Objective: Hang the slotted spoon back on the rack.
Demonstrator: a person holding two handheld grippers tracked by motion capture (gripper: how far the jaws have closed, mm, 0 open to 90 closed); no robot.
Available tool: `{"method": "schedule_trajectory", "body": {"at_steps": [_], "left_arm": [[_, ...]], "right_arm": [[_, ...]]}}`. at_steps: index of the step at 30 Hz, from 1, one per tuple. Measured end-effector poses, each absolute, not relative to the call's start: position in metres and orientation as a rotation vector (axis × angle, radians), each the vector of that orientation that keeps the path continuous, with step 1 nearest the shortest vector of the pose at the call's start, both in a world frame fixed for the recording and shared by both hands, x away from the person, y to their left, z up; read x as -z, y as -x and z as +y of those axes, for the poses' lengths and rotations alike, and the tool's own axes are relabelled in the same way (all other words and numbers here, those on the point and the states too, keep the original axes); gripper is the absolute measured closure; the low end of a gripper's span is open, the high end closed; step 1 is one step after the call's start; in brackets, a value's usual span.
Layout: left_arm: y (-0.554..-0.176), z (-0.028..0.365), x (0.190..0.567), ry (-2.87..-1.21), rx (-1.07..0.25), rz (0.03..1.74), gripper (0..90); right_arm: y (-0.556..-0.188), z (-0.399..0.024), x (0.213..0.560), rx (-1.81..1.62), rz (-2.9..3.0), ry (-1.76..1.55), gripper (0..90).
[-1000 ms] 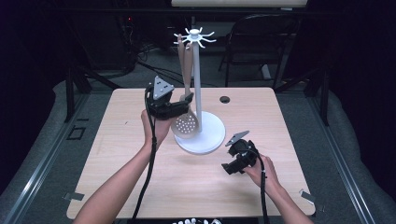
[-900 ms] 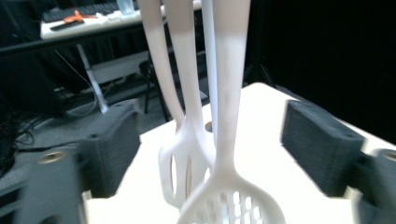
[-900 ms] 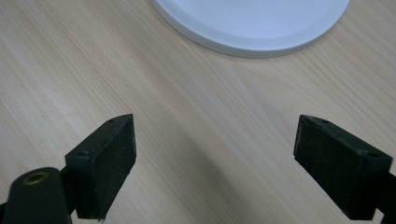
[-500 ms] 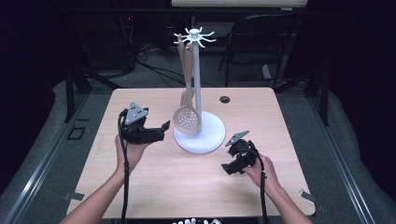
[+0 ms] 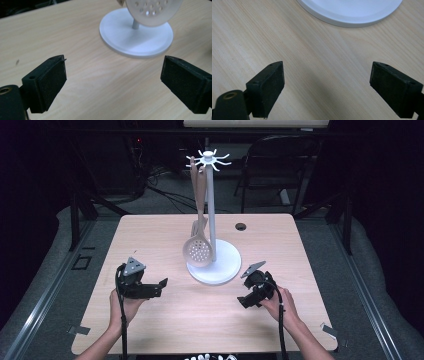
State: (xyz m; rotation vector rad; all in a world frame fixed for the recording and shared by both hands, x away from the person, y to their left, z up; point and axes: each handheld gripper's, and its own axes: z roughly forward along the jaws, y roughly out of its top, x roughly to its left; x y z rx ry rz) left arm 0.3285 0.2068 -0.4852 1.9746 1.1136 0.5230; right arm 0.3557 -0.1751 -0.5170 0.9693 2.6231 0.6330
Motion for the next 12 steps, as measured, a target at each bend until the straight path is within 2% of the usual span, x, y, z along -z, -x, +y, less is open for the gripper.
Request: {"method": "schedule_trajectory", "body": {"at_steps": [9,12], "left_arm": [[-0.334,0.210,0.510,-2.020,-0.467,1.176,2.0],[-0.342,0.213,0.519,-2.038,-0.404,1.210,0.0]], "right_arm": [[-0.356,-0.174,0.520,-0.615,2.629,-0.944,10.5],[-0.356,-0.175,0.520,-0.615,2.620,-0.936,9.1]]}}
